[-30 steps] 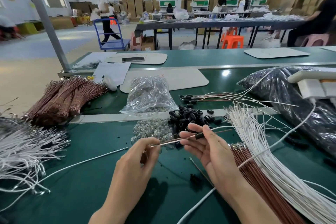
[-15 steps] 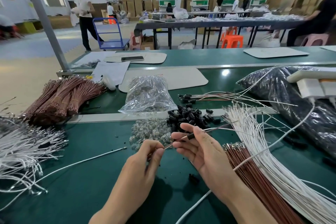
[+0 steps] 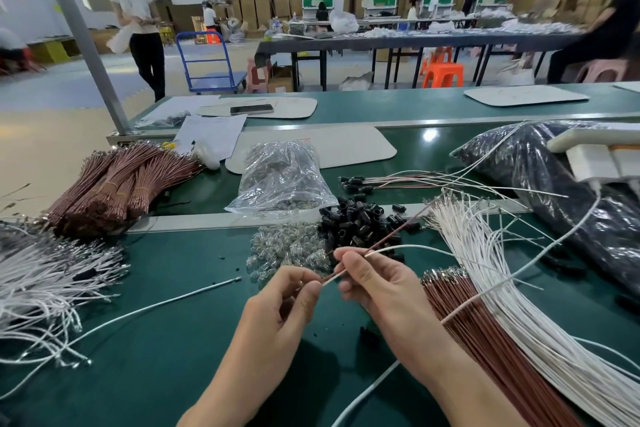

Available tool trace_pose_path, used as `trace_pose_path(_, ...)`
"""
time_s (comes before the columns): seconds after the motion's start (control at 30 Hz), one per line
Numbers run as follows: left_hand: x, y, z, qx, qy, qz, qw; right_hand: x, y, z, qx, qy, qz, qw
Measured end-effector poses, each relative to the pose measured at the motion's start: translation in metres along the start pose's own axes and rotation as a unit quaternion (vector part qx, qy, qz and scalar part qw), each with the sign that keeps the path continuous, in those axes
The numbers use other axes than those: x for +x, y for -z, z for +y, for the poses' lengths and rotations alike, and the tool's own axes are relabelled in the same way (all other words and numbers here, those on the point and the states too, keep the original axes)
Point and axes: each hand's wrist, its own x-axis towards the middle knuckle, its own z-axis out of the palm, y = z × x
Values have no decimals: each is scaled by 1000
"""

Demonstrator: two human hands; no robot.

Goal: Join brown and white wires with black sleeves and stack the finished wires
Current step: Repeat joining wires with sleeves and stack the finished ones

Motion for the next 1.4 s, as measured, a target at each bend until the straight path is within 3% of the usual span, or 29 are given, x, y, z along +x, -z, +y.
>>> trace_pose_path(0.13, 0, 1, 0, 25, 3, 8, 1000, 3, 4, -1, 13, 7, 39, 999)
trace_pose_path(0.27, 1, 4, 2, 26, 2, 34, 999, 1, -1, 0, -7, -8, 23, 1000)
trace_pose_path(0.4, -1, 2, 5, 32, 7, 5, 999, -2, -3, -4, -19, 7, 29, 999)
trace_pose_path(0.57, -1, -7, 14, 5, 3, 12, 1000, -10, -15, -1, -97, 8, -30, 995)
trace_pose_path(1.0, 2, -2, 8, -12, 49, 32, 998, -3, -1, -7, -49, 28, 83, 995)
trace_pose_path(1.17, -1, -9, 13, -24, 48, 30, 998, -6, -10, 6, -81, -11, -1, 997)
trace_pose_path(1.4, 1, -6, 19, -89, 81, 50, 991, -6, -9, 2, -87, 5, -23, 996)
